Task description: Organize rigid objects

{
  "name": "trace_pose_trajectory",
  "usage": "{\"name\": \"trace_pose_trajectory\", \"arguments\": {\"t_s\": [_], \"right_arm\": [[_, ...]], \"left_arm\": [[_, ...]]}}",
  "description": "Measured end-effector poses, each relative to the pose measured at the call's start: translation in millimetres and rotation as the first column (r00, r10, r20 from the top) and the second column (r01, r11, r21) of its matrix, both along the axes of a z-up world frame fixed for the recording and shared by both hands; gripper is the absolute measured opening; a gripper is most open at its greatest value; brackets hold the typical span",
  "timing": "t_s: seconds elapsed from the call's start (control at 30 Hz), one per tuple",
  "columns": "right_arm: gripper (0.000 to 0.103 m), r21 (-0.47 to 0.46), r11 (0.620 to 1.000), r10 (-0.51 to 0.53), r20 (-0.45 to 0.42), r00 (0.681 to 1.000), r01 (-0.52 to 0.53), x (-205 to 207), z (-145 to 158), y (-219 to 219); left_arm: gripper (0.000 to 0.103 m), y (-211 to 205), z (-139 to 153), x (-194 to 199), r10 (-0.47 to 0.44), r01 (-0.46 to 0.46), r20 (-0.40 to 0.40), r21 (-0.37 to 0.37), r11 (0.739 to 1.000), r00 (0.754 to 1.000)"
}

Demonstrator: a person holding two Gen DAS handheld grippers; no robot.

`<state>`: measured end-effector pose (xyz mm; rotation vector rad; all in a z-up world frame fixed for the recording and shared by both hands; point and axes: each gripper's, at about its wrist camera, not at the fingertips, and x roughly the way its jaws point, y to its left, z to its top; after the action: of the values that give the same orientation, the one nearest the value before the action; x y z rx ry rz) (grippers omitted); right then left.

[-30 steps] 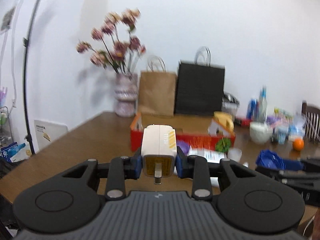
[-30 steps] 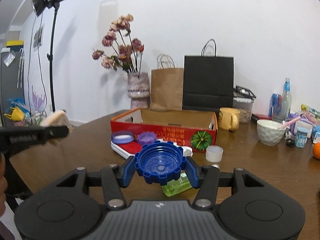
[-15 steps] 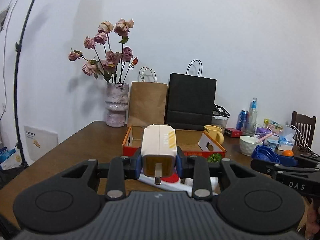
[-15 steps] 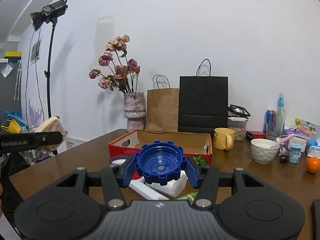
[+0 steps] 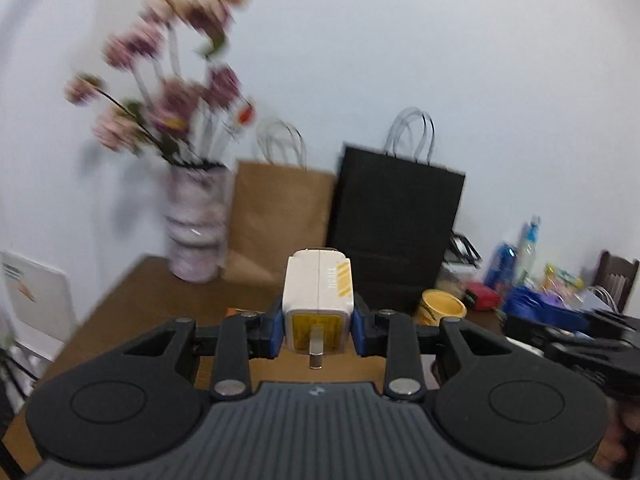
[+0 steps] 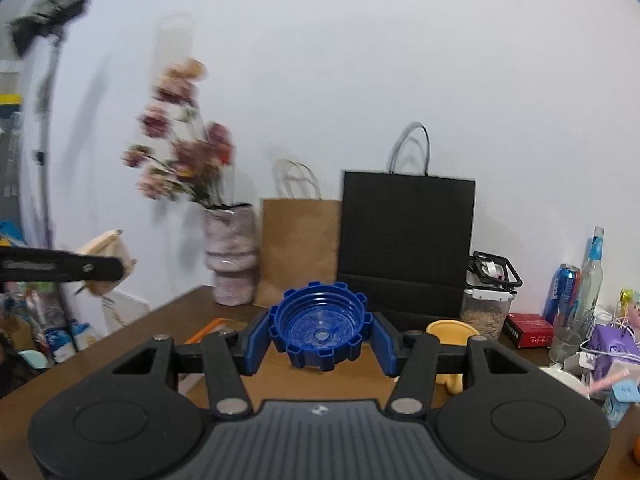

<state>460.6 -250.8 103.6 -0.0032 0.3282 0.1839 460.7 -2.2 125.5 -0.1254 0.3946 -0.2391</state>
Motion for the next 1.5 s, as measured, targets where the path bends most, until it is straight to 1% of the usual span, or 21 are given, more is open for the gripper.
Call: {"name": "trace_pose_trajectory", "arguments": {"t_s": [0.1,0.13,0.2,0.27,0.3,0.37,0.43,0.57,0.67,0.73,0.77,0.8,0.83,0.9,1.03,1.13,1.17,1.23,1.3,1.43,1.5], "right_arm": [[0.053,0.001,1.0,0.002,-0.123,0.992,-0.002,68.4,2.6,-6.3],[0.053,0.017,1.0,0.001,-0.159,0.987,0.002,87.7,1.7,-9.7],[0.053,0.026,1.0,-0.004,-0.249,0.968,0.011,132.1,-6.6,-14.4],[0.053,-0.004,0.999,-0.042,-0.327,0.944,0.043,170.9,-24.5,-15.5],[0.053,-0.013,0.997,-0.071,-0.362,0.929,0.071,186.7,-37.0,-16.7],[0.053,-0.026,0.997,-0.079,-0.433,0.898,0.075,213.3,-64.6,-15.7],[0.053,-0.067,0.996,-0.08,-0.473,0.877,0.054,227.5,-88.2,-9.8],[0.053,-0.141,0.989,-0.098,-0.502,0.859,0.03,240.6,-120.4,-2.5],[0.053,-0.187,0.982,-0.115,-0.523,0.845,0.018,248.9,-137.2,-0.2],[0.056,-0.211,0.977,-0.123,-0.519,0.846,0.013,247.5,-143.9,1.7],[0.063,-0.214,0.977,-0.12,-0.512,0.851,0.009,246.8,-145.6,1.8],[0.067,-0.211,0.978,-0.112,-0.508,0.854,0.003,245.3,-146.4,1.2],[0.072,-0.206,0.979,-0.108,-0.502,0.858,0.003,243.7,-145.8,-0.2],[0.073,-0.203,0.979,-0.117,-0.489,0.864,0.017,241.4,-139.7,-2.9],[0.076,-0.202,0.979,-0.115,-0.454,0.884,0.024,223.9,-117.6,-7.0],[0.08,-0.19,0.981,-0.106,-0.421,0.901,0.027,199.2,-95.2,-13.0],[0.081,-0.188,0.982,-0.102,-0.41,0.907,0.025,188.9,-87.2,-15.3],[0.082,-0.185,0.983,-0.094,-0.394,0.914,0.021,168.3,-73.1,-20.2],[0.083,-0.176,0.984,-0.083,-0.378,0.922,0.017,144.6,-58.0,-26.2],[0.086,-0.134,0.991,-0.072,-0.34,0.938,0.027,94.3,-30.8,-38.8],[0.086,-0.11,0.994,-0.059,-0.317,0.946,0.026,70.2,-22.6,-41.5]], "left_arm": [[0.032,-9.2,0.0,62.2,-0.019,0.026,-0.117,0.059,0.998,0.993],[0.032,-13.7,-4.2,85.2,-0.023,0.039,-0.149,0.102,0.994,0.989],[0.032,-16.1,-19.7,126.3,0.001,0.026,-0.202,0.131,0.991,0.979],[0.032,-16.1,-41.2,160.9,0.014,0.024,-0.268,0.141,0.99,0.963],[0.032,-17.7,-55.9,179.2,0.038,0.013,-0.313,0.16,0.987,0.949],[0.032,-20.9,-83.4,205.0,0.062,0.015,-0.374,0.199,0.98,0.925],[0.032,-22.7,-107.0,219.0,0.094,0.006,-0.4,0.242,0.97,0.912],[0.033,-24.9,-144.3,234.2,0.072,0.06,-0.468,0.26,0.964,0.881],[0.034,-23.7,-155.9,241.1,0.098,0.044,-0.474,0.28,0.959,0.875],[0.039,-22.0,-157.7,243.3,0.108,0.035,-0.464,0.287,0.957,0.879],[0.047,-21.4,-156.8,243.5,0.101,0.04,-0.466,0.283,0.958,0.879],[0.054,-23.0,-154.0,244.3,0.099,0.04,-0.465,0.279,0.959,0.88],[0.054,-22.6,-149.6,241.2,0.098,0.032,-0.445,0.274,0.961,0.89],[0.058,-24.4,-136.9,230.9,0.085,0.032,-0.401,0.276,0.961,0.912],[0.064,-22.6,-106.2,206.6,0.07,0.04,-0.366,0.286,0.957,0.928],[0.074,-15.9,-77.2,176.4,0.047,0.039,-0.304,0.27,0.962,0.952],[0.077,-13.2,-67.8,164.5,0.036,0.044,-0.288,0.265,0.963,0.957],[0.079,-8.7,-53.3,144.4,0.031,0.044,-0.267,0.271,0.962,0.963],[0.082,-5.4,-41.6,125.2,0.046,0.026,-0.248,0.28,0.96,0.968],[0.085,-0.6,-18.4,74.1,0.053,-0.002,-0.177,0.278,0.96,0.983],[0.09,-0.8,-11.4,46.4,0.053,-0.012,-0.139,0.28,0.96,0.989]]}}
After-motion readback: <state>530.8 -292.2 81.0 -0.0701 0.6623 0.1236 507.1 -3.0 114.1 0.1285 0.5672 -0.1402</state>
